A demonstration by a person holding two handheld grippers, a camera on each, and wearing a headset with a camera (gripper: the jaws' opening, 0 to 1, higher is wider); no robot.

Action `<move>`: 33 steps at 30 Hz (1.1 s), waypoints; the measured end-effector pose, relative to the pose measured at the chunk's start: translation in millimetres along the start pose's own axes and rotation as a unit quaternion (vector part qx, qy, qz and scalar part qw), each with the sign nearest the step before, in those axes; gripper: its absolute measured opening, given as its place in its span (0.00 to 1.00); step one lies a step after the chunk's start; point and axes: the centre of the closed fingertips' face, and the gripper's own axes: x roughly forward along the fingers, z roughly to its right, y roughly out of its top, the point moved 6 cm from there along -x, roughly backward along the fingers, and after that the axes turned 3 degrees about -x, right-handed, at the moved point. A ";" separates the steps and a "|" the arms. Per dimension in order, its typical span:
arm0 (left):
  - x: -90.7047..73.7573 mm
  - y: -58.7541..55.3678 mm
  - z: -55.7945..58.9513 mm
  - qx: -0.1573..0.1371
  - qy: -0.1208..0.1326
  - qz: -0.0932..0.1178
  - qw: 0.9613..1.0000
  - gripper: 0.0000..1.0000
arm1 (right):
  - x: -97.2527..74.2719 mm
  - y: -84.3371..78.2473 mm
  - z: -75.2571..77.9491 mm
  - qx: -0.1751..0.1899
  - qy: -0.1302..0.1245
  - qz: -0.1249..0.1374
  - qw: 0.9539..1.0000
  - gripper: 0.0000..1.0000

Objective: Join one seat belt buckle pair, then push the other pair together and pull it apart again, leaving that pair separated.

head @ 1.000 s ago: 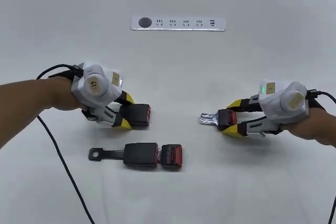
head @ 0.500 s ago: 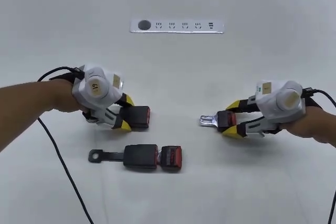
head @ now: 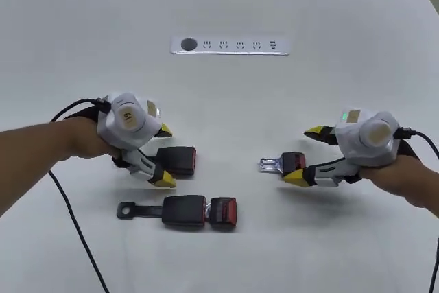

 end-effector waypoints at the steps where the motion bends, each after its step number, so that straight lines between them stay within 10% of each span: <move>1: -3.4 -0.6 -1.5 -0.013 0.010 0.005 1.000 0.72 | -3.4 0.8 -1.6 0.006 -0.009 0.004 1.000 0.74; 4: -19.0 -3.1 -10.7 -0.021 0.074 0.041 0.996 0.85 | -12.5 4.7 -0.2 0.059 -0.053 0.030 0.996 0.77; 10: -45.0 -4.8 -6.8 -0.093 0.126 0.102 0.982 0.98 | -32.3 17.4 -3.9 0.089 -0.127 0.077 0.985 0.87; 12: -55.8 -8.3 -0.5 -0.109 0.142 0.096 0.979 1.00 | -38.7 21.9 -9.8 0.110 -0.130 0.091 0.981 0.88; 20: -90.0 -18.6 13.4 -0.179 0.177 0.180 0.951 1.00 | -60.0 29.7 -34.0 0.130 -0.185 0.116 0.967 0.93; 24: -104.5 -27.6 30.6 -0.195 0.196 0.177 0.944 1.00 | -62.6 32.0 -49.9 0.163 -0.200 0.135 0.957 0.95; 33: -128.8 -52.1 53.3 -0.216 0.228 0.218 0.924 1.00 | -71.0 34.9 -92.6 0.146 -0.213 0.145 0.955 1.00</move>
